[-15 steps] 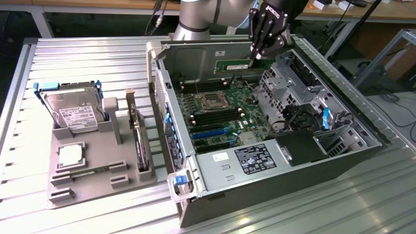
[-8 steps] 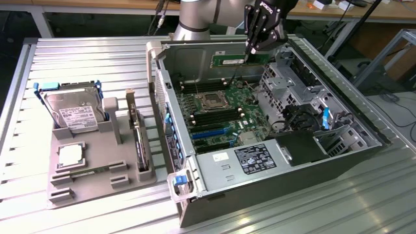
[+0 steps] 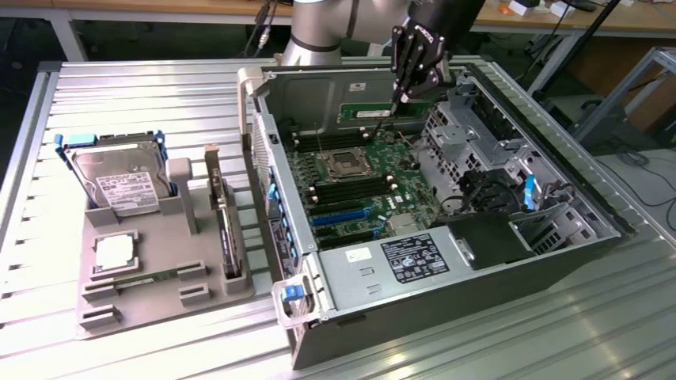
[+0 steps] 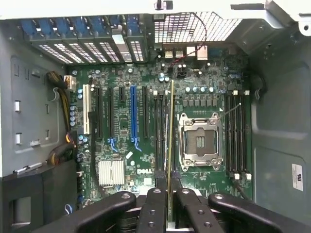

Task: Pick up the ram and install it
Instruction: 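Insert the ram into the slot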

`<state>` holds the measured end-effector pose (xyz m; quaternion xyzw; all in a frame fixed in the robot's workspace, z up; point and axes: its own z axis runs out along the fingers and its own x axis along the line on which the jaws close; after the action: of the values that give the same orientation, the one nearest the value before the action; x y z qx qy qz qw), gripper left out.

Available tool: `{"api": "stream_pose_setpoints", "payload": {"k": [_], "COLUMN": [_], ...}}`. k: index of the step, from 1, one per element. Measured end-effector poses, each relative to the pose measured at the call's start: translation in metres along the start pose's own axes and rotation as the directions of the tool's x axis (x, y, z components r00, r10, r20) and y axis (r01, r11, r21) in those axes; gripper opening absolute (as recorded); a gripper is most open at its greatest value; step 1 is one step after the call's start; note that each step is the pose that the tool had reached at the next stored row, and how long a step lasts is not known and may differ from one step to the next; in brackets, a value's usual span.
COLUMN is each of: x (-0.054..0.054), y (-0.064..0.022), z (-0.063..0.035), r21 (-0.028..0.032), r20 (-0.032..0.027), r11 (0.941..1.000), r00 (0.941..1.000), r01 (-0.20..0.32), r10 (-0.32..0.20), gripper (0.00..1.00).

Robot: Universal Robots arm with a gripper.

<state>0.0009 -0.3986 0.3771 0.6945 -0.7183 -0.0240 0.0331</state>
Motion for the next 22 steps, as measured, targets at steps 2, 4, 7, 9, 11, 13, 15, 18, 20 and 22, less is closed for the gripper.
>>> {"api": "stream_pose_setpoints", "payload": {"k": [2,4,7,9,11,13,15,18,20,22], "x": [0.001,0.002,0.002,0.002,0.002,0.002,0.002,0.002,0.001,0.001], "y": [-0.0006,-0.0013,-0.0023,-0.0020,-0.0007,0.0004,0.0004,0.0004,0.0001,-0.0002], "z": [0.0087,0.0162,0.0282,0.0332,0.0424,0.0508,0.0595,0.0710,0.0779,0.0867], "r21": [-0.0002,-0.0001,-0.0013,-0.0026,-0.0032,-0.0032,-0.0032,-0.0032,-0.0032,-0.0032], "r20": [0.0012,0.0000,-0.0049,-0.0076,-0.0081,-0.0082,-0.0081,-0.0081,-0.0082,-0.0089], "r11": [0.9999,0.9999,0.9990,0.9979,0.9979,0.9979,0.9979,0.9979,0.9979,0.9979], "r00": [0.9999,0.9999,0.9990,0.9979,0.9979,0.9979,0.9979,0.9979,0.9979,0.9979], "r01": [-0.016,-0.017,0.044,0.065,0.065,0.065,0.065,0.065,0.065,0.065], "r10": [0.016,0.017,-0.044,-0.065,-0.065,-0.065,-0.065,-0.065,-0.065,-0.065], "gripper": [0.14,0.14,0.14,0.14,0.14,0.14,0.14,0.14,0.14,0.14]}}
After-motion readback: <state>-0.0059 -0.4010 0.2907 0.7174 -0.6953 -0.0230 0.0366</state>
